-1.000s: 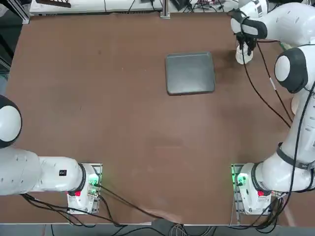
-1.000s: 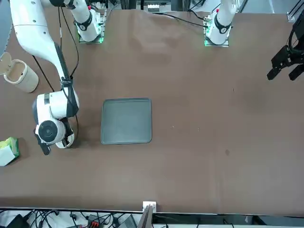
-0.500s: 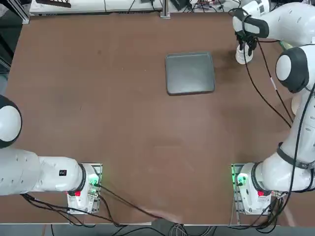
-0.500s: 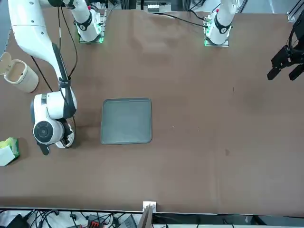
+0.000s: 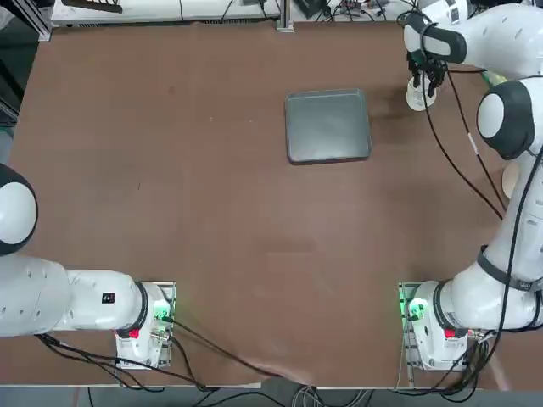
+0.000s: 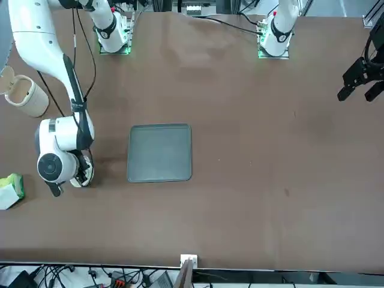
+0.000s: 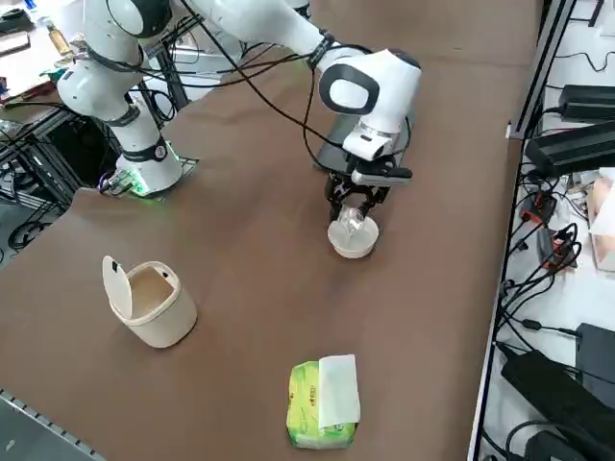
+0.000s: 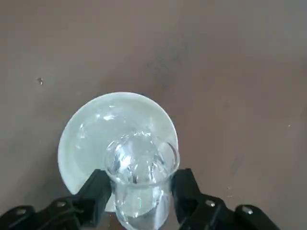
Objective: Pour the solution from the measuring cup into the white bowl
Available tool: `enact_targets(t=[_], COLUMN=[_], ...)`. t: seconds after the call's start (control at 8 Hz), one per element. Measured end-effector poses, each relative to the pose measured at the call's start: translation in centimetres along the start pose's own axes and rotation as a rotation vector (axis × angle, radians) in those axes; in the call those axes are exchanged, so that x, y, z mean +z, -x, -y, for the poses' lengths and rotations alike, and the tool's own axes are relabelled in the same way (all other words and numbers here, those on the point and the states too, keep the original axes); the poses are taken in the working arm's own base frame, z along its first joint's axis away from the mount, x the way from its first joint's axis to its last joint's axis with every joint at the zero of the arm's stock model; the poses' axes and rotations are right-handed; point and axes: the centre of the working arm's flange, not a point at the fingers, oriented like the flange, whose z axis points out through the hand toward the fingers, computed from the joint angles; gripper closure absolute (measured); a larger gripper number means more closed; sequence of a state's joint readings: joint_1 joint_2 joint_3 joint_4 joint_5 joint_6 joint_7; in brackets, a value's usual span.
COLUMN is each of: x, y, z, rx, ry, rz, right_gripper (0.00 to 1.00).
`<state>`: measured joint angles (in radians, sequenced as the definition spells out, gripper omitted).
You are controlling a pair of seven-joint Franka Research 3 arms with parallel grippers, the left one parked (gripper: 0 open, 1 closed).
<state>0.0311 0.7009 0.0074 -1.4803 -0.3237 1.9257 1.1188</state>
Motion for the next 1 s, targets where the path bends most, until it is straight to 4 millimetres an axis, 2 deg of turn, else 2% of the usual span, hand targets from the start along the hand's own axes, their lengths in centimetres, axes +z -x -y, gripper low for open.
enact_targets(t=[0.62,1.0], x=[-0.5,-1.0], y=[-2.3,-3.0], z=[-1.1,-1.4], rx=[-0.042,-0.065], ry=[-0.062,-0.122], rz=[0.074,0.137], right_gripper=[0.27,0.27])
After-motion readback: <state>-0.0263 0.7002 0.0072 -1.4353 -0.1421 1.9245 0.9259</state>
